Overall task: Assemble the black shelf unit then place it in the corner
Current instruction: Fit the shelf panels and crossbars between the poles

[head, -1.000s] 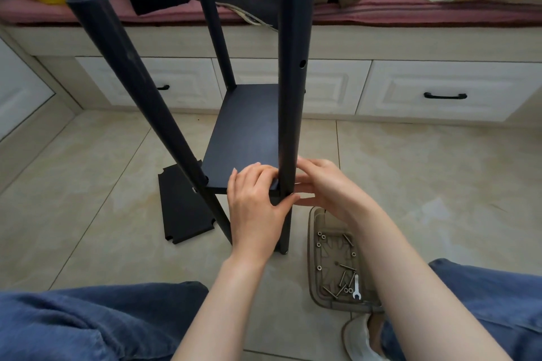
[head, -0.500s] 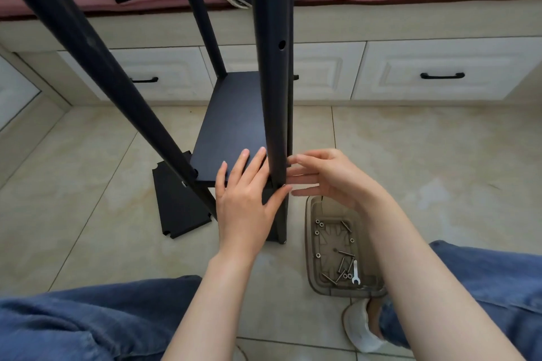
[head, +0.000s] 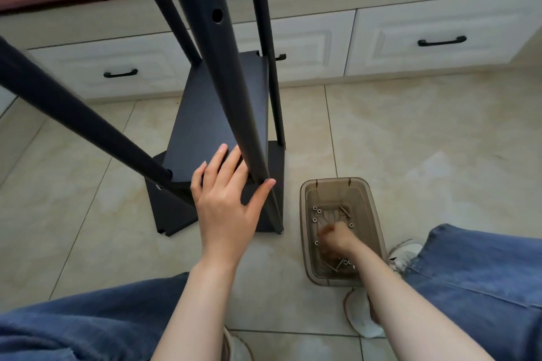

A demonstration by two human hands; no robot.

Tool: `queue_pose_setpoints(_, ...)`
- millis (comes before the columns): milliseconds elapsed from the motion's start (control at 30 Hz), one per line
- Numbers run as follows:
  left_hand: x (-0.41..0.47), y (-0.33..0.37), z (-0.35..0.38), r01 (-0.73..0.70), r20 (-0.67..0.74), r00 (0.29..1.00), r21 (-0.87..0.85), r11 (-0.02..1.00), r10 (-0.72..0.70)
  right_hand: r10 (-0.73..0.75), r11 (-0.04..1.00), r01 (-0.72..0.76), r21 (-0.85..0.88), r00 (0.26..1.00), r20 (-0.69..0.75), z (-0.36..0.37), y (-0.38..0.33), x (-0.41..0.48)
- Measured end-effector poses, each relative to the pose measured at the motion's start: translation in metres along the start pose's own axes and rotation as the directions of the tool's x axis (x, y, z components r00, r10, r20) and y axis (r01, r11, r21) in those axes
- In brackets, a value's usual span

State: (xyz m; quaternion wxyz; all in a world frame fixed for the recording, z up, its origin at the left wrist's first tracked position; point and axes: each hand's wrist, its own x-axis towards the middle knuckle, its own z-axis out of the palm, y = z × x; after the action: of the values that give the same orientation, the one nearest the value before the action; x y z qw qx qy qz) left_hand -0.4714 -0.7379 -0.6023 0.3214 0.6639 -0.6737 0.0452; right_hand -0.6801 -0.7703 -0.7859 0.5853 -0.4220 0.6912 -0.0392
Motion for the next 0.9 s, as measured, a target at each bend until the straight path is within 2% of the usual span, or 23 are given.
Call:
queue_pose_setpoints(167,0.0,-0.001,0.003,-0.01,-0.033,0.999,-0.002,1.0,0.009,-0.082,0.949,0.076,-0.306,0.997,-0.008,0.024,0.015,0.019)
queue_pose_setpoints(467,-0.001,0.0,0.007,-0.009,-0.068,0.998,-0.004,1.0,0.008,-0.179,0.779,0.107,-0.618,0.982,-0.055,0.032,0.011,0.027)
queue_pose_setpoints(733,-0.001,0.002,0.003,-0.005,-0.056,0.998,0.001,1.0,0.005,-0.19,0.698,0.07,-0.713,0.978,-0.089,0.034,0.008,0.019)
queue_pose_setpoints(833,0.0,0.004,0.001,0.011,-0.035,0.999,-0.007,1.0,-0.011,-0.184,0.72,0.059,-0.691,0.977,-0.108,0.032,0.011,0.017)
queue_pose_setpoints(900,0.001,0.005,-0.001,0.027,-0.011,1.0,-0.013,1.0,-0.027,-0.159,0.79,0.04,-0.612,0.977,-0.142,0.031,0.012,0.018)
